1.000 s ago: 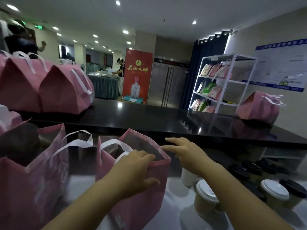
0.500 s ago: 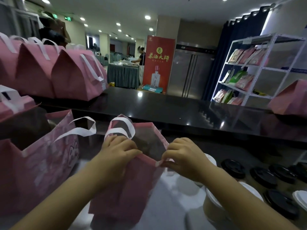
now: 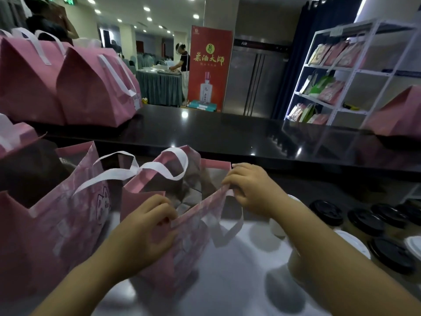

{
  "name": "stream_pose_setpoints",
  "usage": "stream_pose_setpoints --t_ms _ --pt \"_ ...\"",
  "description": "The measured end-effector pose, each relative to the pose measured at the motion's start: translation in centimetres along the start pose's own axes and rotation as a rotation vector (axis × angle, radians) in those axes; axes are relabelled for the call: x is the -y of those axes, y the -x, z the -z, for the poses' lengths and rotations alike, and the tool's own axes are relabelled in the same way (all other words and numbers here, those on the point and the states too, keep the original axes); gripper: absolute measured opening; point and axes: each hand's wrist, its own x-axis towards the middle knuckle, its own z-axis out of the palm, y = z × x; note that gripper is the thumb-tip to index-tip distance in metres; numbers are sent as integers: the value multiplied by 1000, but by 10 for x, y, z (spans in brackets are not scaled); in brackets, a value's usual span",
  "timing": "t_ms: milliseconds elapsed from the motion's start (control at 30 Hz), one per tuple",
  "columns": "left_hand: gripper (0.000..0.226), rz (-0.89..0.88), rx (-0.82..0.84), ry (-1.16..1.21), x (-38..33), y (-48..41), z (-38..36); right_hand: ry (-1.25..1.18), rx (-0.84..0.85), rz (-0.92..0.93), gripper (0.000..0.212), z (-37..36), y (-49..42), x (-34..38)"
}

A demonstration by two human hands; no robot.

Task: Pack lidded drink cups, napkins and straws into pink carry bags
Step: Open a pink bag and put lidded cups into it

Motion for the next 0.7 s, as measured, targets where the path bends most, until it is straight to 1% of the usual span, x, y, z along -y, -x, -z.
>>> stream_pose_setpoints --t_ms 100,200,267,333,467,567,633,700 --pt "16 21 -26 41 14 -2 5 55 -55 40 12 4 2 0" --pt "17 53 -72 7 28 -4 9 67 -148 102 3 8 13 9" --pt "27 84 -80 -8 35 -8 10 68 -187 114 3 10 22 16" --pt "32 81 -77 -3 39 -13 9 61 -211 101 3 11 30 22" --pt "29 62 -73 75 42 -23 5 28 -207 26 6 12 41 29" --pt "16 58 -62 143 41 -28 4 -56 -208 -81 12 12 51 28" --pt "16 40 -68 148 41 -35 4 -113 -293 -151 13 13 59 23" --pt "23 1 -90 96 39 -43 4 -120 -422 -230 12 15 71 14"
